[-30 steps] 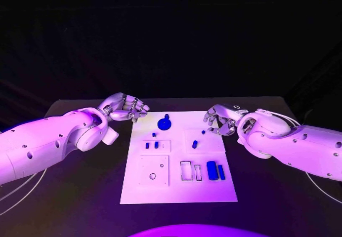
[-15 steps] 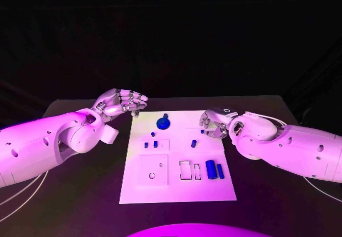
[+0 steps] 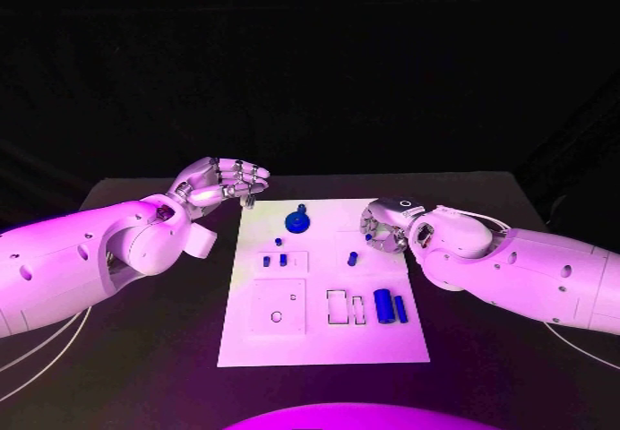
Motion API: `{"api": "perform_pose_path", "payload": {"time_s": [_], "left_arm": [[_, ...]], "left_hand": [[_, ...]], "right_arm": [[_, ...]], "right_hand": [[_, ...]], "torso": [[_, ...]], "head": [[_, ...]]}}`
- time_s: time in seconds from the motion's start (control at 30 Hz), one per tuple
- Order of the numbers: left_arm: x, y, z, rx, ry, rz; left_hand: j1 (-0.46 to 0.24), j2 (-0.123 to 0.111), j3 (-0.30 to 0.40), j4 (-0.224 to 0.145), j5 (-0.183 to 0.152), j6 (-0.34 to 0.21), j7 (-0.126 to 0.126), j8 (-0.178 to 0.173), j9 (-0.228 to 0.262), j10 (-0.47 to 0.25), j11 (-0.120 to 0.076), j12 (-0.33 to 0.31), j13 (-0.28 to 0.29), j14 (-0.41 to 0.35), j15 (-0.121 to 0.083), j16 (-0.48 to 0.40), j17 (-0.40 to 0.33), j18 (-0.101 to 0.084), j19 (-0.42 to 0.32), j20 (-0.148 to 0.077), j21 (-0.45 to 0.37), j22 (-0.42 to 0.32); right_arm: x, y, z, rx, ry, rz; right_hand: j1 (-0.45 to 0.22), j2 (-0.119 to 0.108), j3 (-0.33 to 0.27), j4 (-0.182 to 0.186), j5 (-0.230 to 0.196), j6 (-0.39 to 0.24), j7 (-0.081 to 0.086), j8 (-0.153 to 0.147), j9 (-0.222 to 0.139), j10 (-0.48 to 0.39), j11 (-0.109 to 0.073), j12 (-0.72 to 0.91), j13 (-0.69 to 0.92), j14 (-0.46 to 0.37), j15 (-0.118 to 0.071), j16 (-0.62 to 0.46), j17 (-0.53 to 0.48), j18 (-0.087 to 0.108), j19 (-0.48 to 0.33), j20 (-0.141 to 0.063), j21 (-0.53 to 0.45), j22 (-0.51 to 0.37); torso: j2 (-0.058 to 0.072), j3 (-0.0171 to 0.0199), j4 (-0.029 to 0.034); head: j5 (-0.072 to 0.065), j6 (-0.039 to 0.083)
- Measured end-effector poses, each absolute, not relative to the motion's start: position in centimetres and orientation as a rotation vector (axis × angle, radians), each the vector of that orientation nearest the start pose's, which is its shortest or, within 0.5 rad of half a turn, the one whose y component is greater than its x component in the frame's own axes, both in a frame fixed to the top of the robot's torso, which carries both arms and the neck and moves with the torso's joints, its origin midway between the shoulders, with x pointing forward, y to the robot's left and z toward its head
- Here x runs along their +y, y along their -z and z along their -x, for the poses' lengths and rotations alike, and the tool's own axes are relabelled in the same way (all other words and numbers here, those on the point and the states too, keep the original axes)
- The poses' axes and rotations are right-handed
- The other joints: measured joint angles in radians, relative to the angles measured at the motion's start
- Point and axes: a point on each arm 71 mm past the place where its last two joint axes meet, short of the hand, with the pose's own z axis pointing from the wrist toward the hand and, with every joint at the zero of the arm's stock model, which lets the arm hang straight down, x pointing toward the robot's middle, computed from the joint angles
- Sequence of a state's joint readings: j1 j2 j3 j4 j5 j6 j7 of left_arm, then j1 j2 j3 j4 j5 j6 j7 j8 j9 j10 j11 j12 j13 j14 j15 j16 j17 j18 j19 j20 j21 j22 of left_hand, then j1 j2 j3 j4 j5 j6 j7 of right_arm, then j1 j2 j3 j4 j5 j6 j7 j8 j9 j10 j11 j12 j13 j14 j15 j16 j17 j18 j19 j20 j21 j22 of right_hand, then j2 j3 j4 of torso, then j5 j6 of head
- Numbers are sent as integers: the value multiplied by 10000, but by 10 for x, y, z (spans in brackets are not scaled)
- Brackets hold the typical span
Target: Assemble the parts on the task board
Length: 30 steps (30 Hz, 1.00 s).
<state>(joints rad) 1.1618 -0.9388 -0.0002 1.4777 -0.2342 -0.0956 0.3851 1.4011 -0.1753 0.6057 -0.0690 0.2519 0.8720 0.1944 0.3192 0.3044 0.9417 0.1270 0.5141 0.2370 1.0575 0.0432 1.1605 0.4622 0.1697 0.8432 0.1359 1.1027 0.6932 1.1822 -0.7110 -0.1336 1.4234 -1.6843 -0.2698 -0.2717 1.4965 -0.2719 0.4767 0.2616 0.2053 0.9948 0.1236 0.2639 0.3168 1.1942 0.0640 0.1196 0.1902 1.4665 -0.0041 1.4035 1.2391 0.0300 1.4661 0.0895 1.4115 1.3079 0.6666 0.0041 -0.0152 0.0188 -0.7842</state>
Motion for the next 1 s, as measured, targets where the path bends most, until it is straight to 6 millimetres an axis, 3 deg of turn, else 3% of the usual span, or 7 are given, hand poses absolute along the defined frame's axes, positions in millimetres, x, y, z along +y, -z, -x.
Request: {"api": "perform_pose_path", "payload": {"time_s": [0.2,0.5,1.0], "left_arm": [[257,181,-487,15359,15572,8746],[256,181,-487,15372,15575,8755],[257,181,-486,15383,15559,8759]], "left_hand": [[0,0,0,0,0,-36,36,0,0,0,0,0,1,0,0,0,-4,0,0,0,0,0],[-52,53,-28,-27,0,-72,72,0,-1,0,0,80,-9,37,37,0,30,1,39,39,0,-16],[-11,93,-33,-33,0,-72,71,0,-2,-35,-36,117,-8,37,37,38,42,1,39,38,0,-26]], "right_arm": [[-165,234,-489,17292,-4059,3455],[-162,236,-488,17223,-4044,3546],[-162,237,-482,16954,-3892,3682]], "right_hand": [[-3,238,379,-269,-79,408,-122,224,185,546,-84,-70,-108,2,-74,-24,18,0,1,-74,274,-1],[50,472,821,-938,-162,771,-162,496,504,827,105,-176,-54,1,-214,15,61,1,-21,-168,387,-2],[90,510,987,-1105,-193,825,-188,570,642,869,149,-190,-41,-2,-286,15,59,1,1,-217,503,-4]], "torso": [[3,3,0],[2,4,3],[-9,6,-10]], "head": [[1,-25],[7,-73],[-17,-84]]}}
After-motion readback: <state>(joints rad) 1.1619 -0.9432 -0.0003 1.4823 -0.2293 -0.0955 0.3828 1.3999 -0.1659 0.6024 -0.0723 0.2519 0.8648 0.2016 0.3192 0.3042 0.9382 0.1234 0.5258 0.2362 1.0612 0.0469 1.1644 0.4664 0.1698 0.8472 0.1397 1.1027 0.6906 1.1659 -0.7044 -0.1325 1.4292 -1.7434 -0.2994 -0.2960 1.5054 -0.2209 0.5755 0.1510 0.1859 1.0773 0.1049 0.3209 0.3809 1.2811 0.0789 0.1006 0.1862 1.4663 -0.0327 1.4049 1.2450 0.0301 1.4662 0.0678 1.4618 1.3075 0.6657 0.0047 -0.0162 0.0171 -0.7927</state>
